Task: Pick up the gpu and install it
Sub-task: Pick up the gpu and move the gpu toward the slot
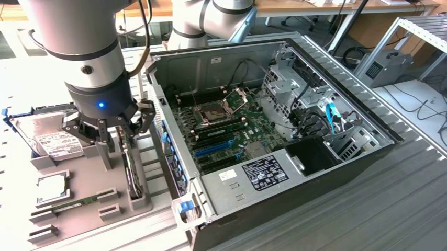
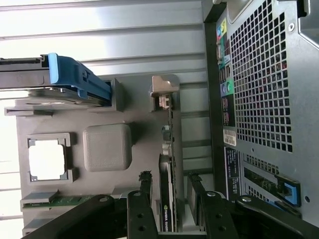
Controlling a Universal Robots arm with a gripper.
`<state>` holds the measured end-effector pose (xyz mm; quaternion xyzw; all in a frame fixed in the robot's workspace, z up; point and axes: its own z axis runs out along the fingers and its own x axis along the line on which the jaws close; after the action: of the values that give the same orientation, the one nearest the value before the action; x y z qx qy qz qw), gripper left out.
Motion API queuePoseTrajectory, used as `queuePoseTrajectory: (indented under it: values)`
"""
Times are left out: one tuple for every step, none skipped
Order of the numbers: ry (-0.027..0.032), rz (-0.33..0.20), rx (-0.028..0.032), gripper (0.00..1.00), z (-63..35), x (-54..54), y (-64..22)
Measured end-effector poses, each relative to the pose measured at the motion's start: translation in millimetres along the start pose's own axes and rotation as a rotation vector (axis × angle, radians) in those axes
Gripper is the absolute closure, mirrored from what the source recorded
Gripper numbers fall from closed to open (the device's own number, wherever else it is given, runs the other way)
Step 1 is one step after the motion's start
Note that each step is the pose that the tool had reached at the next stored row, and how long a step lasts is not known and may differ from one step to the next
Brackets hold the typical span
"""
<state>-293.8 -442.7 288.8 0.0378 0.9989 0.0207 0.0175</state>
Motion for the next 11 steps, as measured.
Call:
queuePoseTrajectory:
  values:
    - [0.0000,0.000,0.0000,0.58,0.4,0.0,0.0]
    - [-0.0001,0.000,0.0000,0.58,0.9,0.0,0.0]
    - [-0.0001,0.000,0.0000,0.58,1.4,0.0,-0.1]
    - [0.0000,0.000,0.0000,0.58,1.9,0.0,-0.1]
    - [0.0000,0.000,0.0000,0.58,2.3,0.1,-0.1]
    - [-0.0001,0.000,0.0000,0.58,2.8,0.1,-0.1]
    - [0.0000,0.000,0.0000,0.58,3.3,0.1,-0.1]
    - [0.0000,0.000,0.0000,0.58,3.7,0.1,-0.2]
    - [0.0000,0.000,0.0000,0.58,4.3,0.1,-0.2]
    - [0.0000,0.000,0.0000,0.58,4.7,0.1,-0.2]
    - [-0.0001,0.000,0.0000,0.58,5.2,0.2,-0.2]
